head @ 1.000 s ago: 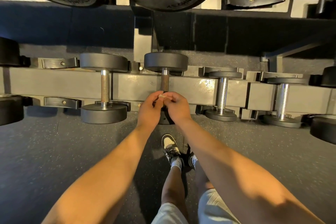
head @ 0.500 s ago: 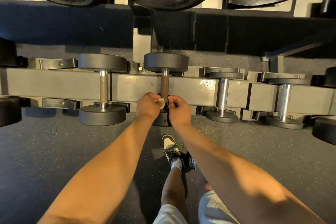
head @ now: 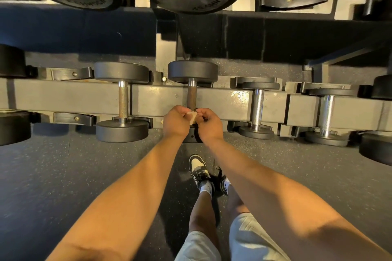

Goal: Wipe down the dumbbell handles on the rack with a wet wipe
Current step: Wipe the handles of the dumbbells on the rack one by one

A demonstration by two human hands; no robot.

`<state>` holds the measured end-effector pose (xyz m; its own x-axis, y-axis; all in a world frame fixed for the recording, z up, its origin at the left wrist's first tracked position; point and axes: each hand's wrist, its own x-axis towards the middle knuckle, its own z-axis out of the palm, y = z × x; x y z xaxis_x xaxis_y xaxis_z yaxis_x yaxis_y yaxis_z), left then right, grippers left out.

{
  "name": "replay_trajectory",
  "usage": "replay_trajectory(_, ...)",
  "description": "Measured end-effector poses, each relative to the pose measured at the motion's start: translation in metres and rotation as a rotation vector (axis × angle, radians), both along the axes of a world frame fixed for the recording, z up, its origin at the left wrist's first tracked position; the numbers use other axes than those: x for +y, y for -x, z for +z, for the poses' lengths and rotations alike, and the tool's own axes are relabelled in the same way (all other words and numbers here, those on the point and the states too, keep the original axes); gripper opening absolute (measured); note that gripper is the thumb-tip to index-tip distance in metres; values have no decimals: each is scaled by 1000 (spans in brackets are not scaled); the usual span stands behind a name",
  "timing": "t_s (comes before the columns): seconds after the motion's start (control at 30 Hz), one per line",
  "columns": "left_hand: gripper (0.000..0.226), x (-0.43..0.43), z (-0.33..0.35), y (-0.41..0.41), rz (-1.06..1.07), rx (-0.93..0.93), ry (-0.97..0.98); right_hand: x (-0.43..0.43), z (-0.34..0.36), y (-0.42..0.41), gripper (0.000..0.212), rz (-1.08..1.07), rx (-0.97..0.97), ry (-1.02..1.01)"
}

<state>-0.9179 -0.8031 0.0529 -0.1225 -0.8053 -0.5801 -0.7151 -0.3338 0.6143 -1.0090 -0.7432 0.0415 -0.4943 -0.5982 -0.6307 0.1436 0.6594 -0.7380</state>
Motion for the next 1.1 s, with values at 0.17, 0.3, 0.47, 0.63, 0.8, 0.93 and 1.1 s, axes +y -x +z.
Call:
replay_trajectory(0.17, 17, 17, 37, 8, 50, 122, -31, 15, 44, 19, 21, 14, -21, 24)
replay_trajectory(0.3, 25, 32, 78, 23, 37, 178, -10, 27, 85, 30, 17, 46, 44, 44)
replay_trajectory(0.47, 23, 41, 123, 35, 27, 242, 23, 39, 129, 39, 31, -15, 85, 32)
replay_trajectory(0.63, 9, 52, 154, 44, -8, 210, 109, 53, 168, 53, 31, -52, 100, 76)
replay_trajectory(0.8, 17, 66, 172, 61, -35, 205, 107, 73, 186, 72, 22, -1, 110, 121)
replay_trajectory(0.93, 8, 80, 182, 78, -35, 228, 132, 87, 187, 92, 20, 85, 235, 111)
replay_trajectory(1.1, 6, 90, 184, 99, -8, 308, 103, 98, 182, 120, 23, 165, 215, 87)
